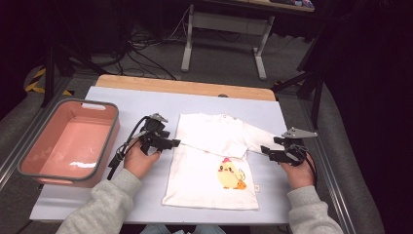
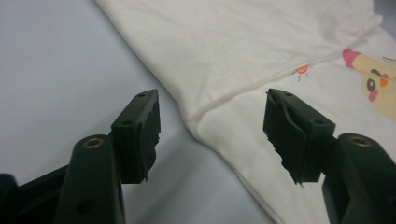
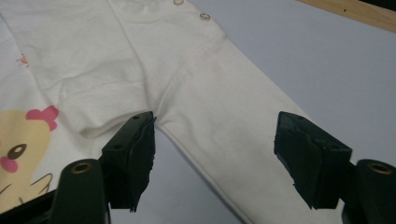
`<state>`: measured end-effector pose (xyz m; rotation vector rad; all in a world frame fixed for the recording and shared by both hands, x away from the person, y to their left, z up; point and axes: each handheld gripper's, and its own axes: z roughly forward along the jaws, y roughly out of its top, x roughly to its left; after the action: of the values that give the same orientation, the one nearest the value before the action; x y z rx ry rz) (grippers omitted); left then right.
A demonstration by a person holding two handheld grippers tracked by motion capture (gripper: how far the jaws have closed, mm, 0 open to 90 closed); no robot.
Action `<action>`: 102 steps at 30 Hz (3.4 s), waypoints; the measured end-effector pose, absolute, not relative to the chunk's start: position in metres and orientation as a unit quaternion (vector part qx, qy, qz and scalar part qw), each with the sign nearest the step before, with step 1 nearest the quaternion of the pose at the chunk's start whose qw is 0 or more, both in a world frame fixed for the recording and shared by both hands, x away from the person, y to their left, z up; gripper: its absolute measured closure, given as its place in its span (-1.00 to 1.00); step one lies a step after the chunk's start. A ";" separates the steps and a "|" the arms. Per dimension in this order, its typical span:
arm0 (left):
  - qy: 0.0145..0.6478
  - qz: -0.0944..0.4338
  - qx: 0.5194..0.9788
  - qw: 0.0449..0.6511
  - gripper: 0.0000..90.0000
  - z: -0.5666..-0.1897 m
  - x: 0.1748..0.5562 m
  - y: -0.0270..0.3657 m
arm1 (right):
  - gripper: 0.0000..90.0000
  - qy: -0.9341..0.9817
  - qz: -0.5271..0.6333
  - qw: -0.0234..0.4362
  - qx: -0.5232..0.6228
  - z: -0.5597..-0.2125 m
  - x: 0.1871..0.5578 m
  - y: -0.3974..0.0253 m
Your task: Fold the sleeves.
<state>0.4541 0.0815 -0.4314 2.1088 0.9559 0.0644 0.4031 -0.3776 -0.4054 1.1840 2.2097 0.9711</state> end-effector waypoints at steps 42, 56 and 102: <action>0.337 0.063 0.819 0.461 -0.49 -0.411 0.410 0.111 | 0.19 0.785 0.239 0.188 0.540 -0.435 0.451 -0.398; 0.341 0.057 0.813 0.470 -0.48 -0.410 0.410 0.113 | 0.96 0.785 0.234 0.194 0.540 -0.432 0.452 -0.390; 0.275 0.111 0.770 0.565 -0.85 -0.406 0.373 0.145 | 0.99 0.818 0.366 0.190 0.401 -0.376 0.447 -0.289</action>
<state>0.3726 0.1447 -0.4064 1.8114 0.6467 0.2607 0.4474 -0.2895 -0.3756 1.1267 2.2991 1.0283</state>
